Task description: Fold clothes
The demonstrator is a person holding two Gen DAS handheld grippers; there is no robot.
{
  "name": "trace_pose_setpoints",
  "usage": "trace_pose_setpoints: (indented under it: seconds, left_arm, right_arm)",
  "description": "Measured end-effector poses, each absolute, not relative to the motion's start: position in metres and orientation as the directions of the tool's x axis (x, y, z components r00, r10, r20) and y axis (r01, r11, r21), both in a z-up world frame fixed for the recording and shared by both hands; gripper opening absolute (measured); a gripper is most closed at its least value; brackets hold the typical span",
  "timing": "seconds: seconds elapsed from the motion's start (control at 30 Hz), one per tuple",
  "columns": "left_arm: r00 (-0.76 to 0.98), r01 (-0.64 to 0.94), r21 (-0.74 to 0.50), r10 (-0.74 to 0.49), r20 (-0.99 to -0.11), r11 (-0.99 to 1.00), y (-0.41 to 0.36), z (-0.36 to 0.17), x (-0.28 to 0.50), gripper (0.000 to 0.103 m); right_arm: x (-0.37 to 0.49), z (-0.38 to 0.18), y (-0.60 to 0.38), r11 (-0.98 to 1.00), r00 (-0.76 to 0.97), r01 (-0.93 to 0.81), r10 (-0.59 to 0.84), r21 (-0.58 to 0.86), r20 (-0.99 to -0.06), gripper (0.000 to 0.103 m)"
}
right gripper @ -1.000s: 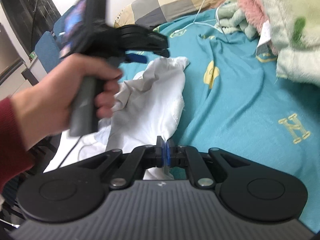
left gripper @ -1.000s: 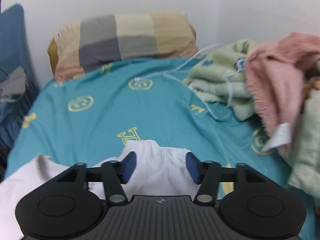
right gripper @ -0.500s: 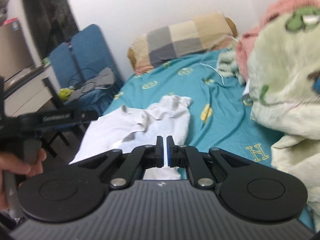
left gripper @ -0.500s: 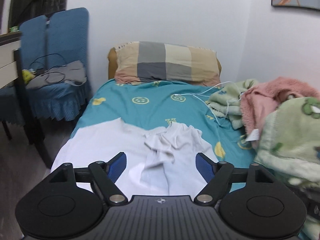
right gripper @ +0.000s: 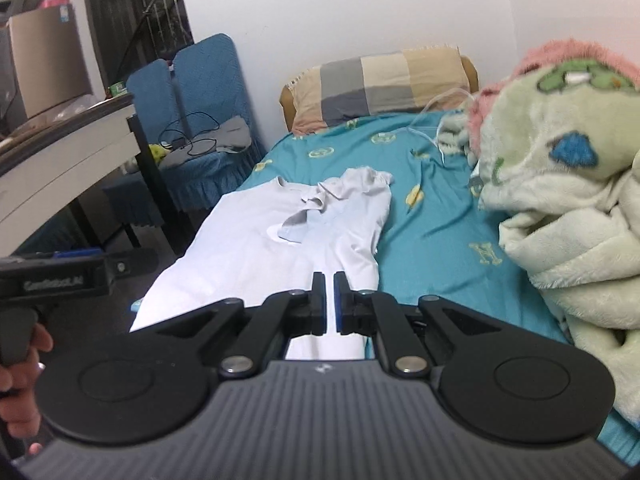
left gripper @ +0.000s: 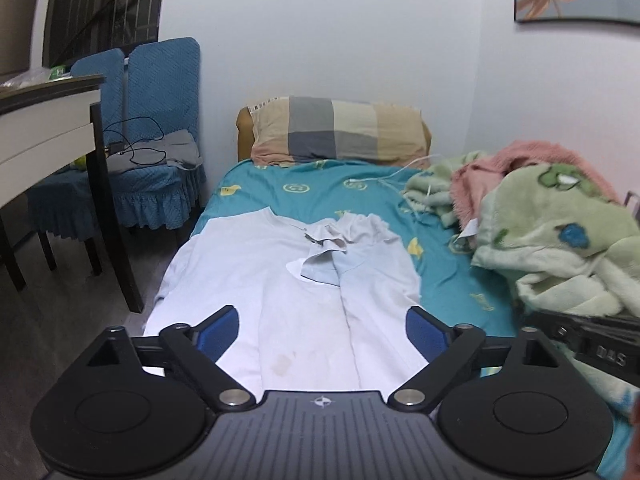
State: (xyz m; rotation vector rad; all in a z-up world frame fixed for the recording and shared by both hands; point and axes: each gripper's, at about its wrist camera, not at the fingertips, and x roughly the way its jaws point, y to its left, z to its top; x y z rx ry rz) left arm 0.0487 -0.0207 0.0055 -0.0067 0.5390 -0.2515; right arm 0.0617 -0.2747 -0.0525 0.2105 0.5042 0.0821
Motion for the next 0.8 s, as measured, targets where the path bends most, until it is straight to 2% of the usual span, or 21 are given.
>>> trace_pose_setpoints:
  seconds: [0.07,0.1,0.13,0.17,0.2,0.23,0.8]
  left_arm:
    - [0.825,0.241,-0.098,-0.256,-0.503,0.966,-0.014,0.005,0.035,0.097]
    - [0.823,0.246,-0.100,-0.263,-0.504,0.964,-0.011,0.004,0.029,0.098]
    - [0.821,0.251,-0.101,-0.267,-0.505,0.963,-0.009,0.003,0.023,0.099]
    - [0.820,0.254,-0.101,-0.269,-0.506,0.962,-0.007,0.002,0.019,0.102]
    - [0.818,0.260,-0.101,-0.275,-0.505,0.960,-0.005,0.000,0.015,0.103]
    - [0.816,0.270,-0.102,-0.284,-0.503,0.957,-0.004,-0.002,0.012,0.103]
    - [0.810,0.249,-0.068,-0.247,-0.531,0.966,-0.004,-0.016,0.032,0.103]
  right_arm:
    - [0.055,-0.045,-0.265,0.979,0.882,-0.032,0.123,0.203,-0.454,0.009]
    - [0.051,-0.042,-0.261,0.980,0.887,-0.034,0.120,0.196,-0.446,0.014]
    - [0.048,-0.041,-0.257,0.980,0.890,-0.035,0.121,0.198,-0.439,0.033]
    - [0.044,-0.041,-0.254,0.979,0.894,-0.036,0.122,0.202,-0.431,0.044]
    - [0.040,-0.042,-0.252,0.977,0.899,-0.036,0.124,0.211,-0.420,0.064]
    - [0.036,-0.044,-0.250,0.976,0.903,-0.036,0.124,0.216,-0.411,0.074]
    - [0.044,-0.064,-0.249,0.977,0.902,0.010,0.084,0.214,-0.424,0.073]
